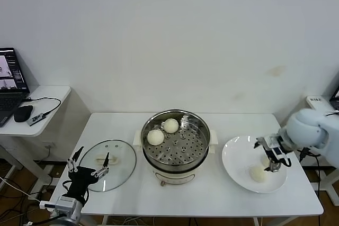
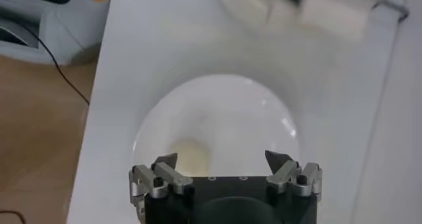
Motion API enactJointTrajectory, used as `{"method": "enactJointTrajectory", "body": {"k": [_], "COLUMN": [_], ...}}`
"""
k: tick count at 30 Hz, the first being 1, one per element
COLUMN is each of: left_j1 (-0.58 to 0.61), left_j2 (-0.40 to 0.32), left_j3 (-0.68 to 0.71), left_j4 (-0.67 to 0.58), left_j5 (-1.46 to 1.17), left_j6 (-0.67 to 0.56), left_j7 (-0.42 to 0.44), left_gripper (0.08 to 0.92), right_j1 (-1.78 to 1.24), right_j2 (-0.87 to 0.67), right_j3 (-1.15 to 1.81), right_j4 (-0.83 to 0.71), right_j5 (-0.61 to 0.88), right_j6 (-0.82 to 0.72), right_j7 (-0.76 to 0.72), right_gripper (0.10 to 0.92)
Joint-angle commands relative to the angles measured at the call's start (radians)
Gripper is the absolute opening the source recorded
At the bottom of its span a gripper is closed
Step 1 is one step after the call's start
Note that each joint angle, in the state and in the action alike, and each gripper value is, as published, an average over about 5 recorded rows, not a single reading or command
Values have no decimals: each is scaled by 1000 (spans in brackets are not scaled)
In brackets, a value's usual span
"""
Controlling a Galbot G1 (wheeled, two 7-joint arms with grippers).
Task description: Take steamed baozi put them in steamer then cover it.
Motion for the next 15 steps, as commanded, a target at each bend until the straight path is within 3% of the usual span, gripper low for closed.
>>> {"method": "enactJointTrajectory", "body": {"k": [1, 15], "left_j1": [4, 21], "left_j2": [-1, -7], "left_j3": [-1, -28], "left_j4": [3, 1], "left_j5": [4, 7], "left_j6": [0, 0], "left_j7": [-1, -1], "left_gripper": [823, 823], "right_j1": [-515, -632], "right_j2": [-49, 117], "right_j3": [419, 535], "right_j4": [-86, -222], "right_j5": [-141, -188], "right_j6": [34, 51], "right_j7": [31, 62], "right_gripper": [823, 823]}}
